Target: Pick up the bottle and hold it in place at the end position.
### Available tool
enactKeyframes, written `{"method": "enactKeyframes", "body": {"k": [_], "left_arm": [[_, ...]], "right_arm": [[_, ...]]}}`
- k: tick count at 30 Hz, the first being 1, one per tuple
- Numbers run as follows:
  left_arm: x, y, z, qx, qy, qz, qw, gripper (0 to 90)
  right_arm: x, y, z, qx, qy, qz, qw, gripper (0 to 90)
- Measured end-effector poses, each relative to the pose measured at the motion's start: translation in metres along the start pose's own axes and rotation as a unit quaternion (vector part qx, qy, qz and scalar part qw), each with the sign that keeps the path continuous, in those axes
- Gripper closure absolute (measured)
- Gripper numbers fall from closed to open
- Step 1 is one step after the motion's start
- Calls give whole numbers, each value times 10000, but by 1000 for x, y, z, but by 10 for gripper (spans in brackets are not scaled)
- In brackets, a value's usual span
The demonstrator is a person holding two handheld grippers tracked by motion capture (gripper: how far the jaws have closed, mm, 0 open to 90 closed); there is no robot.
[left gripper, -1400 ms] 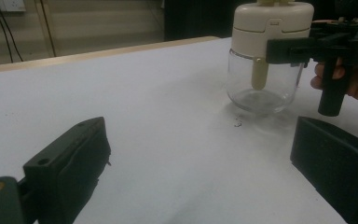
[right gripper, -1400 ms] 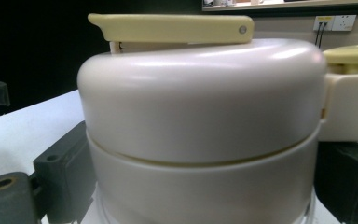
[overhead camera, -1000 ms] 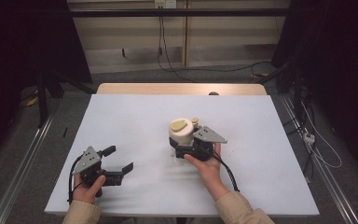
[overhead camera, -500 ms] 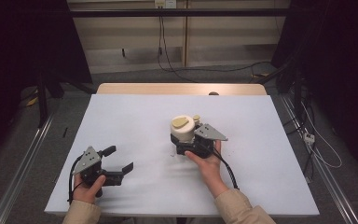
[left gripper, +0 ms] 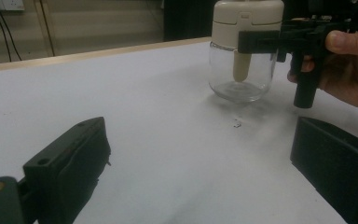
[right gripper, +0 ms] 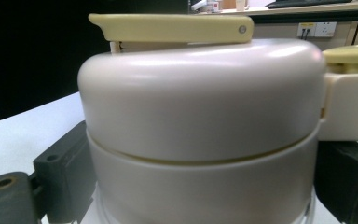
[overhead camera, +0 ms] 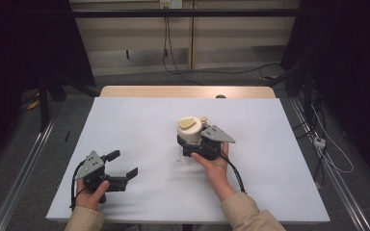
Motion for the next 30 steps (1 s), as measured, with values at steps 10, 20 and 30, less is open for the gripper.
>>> {"method": "enactKeyframes", "body": {"k": [10, 20, 30], "left_arm": [[0, 0, 0, 3, -2, -3, 10000, 38], [1, -1, 1, 41, 4, -12, 10000, 38], [0, 0, 0, 69, 22, -29, 10000, 38]], "right_arm": [[-5, 1, -4, 0, -36, -17, 10000, 75], [-10, 3, -8, 34, -81, -26, 10000, 75], [-15, 2, -12, 15, -96, -14, 10000, 75]]}}
Point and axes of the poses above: each handheld gripper's, and its own axes: x roughly backward along the jaws, y roughly out of its top, z roughly to its left, the point moved 5 cm from there along -x, roughly forward along the jaws, and after that the axes turned 2 degrees about y, right-handed, at the moved point
